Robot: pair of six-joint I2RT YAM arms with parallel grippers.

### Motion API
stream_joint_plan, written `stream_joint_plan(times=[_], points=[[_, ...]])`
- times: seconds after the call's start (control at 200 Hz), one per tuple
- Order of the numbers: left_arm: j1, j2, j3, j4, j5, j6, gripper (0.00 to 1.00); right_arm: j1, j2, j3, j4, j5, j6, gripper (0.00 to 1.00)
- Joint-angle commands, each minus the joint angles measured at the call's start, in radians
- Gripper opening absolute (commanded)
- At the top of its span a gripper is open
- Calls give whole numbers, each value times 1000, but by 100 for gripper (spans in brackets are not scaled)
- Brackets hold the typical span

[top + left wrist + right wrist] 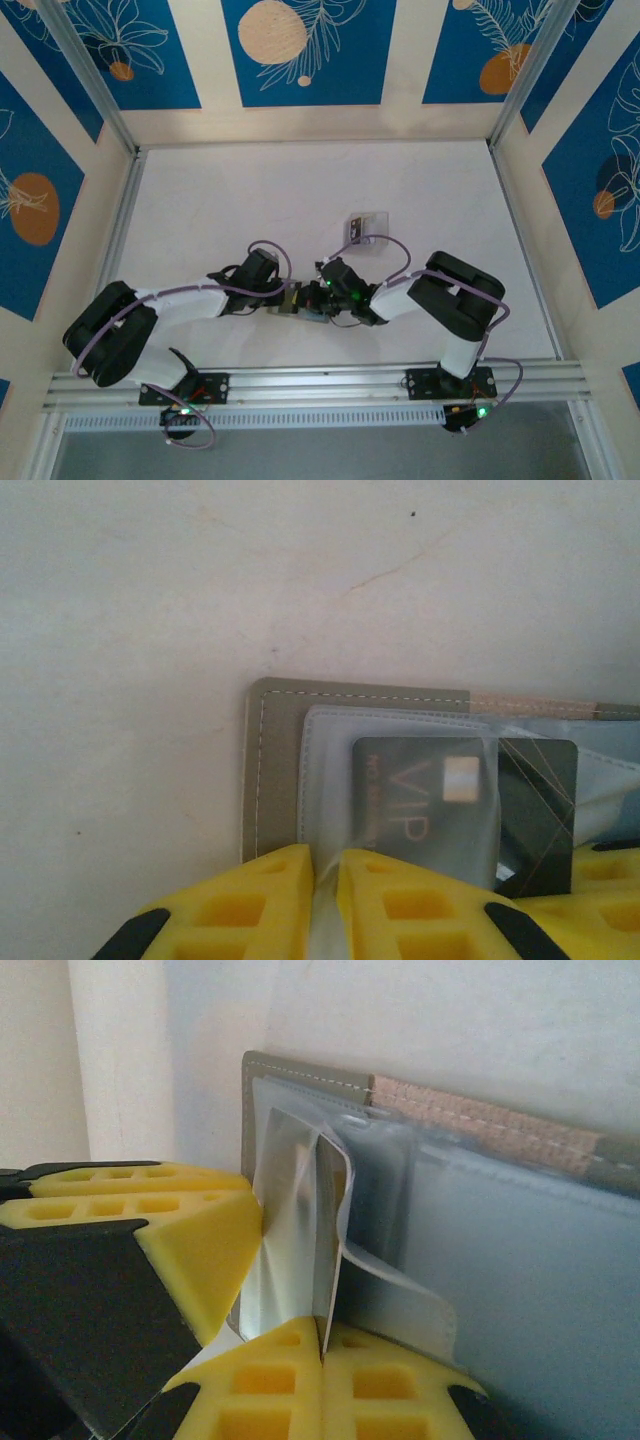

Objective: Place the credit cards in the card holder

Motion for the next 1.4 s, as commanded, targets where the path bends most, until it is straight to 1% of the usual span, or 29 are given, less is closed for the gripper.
stream_joint_plan(times=[0.0, 0.06, 0.18, 0.285, 0.35, 0.39, 0.455, 0.505, 0.55, 0.595, 0.65, 0.76, 0.935, 1.1, 1.25, 1.396], points=[[-12, 48, -64, -138, 25, 2, 17, 33, 44, -12, -201, -82, -79, 4], [-12, 42, -70, -138, 23, -1, 17, 31, -5, -6, -271, -77, -110, 14], [-12, 38, -80, -132, 21, -6, 17, 24, -124, 33, -470, -82, -192, 30], [-12, 41, -84, -122, 23, -10, 17, 10, -214, 68, -631, -76, -250, 39], [-11, 44, -85, -116, 24, -12, 17, 0, -248, 99, -726, -63, -280, 40], [-12, 46, -85, -111, 25, -13, 17, -5, -258, 121, -782, -39, -294, 38], [-14, 50, -86, -101, 28, -14, 17, -8, -261, 157, -835, -13, -318, 31], [-14, 53, -87, -101, 29, -16, 17, -9, -252, 183, -859, -3, -332, 20], [-14, 54, -85, -101, 29, -16, 18, -9, -237, 211, -871, 5, -345, 12], [-14, 50, -86, -102, 28, -17, 17, -8, -215, 239, -890, 17, -352, 7], [-14, 44, -88, -101, 26, -18, 17, -8, -177, 280, -920, 33, -360, 3], [-13, 37, -89, -106, 26, -18, 17, -8, -104, 343, -965, 65, -373, 1], [-14, 31, -95, -107, 26, -18, 18, -4, -16, 422, -1013, 111, -386, 0], [-14, 29, -100, -103, 28, -18, 17, 8, 27, 453, -972, 76, -393, 0], [-21, 28, -103, -96, 31, -21, 17, 17, 52, 502, -976, 73, -399, 0], [-33, 29, -102, -89, 32, -27, 18, 16, 77, 530, -956, 40, -403, 0]])
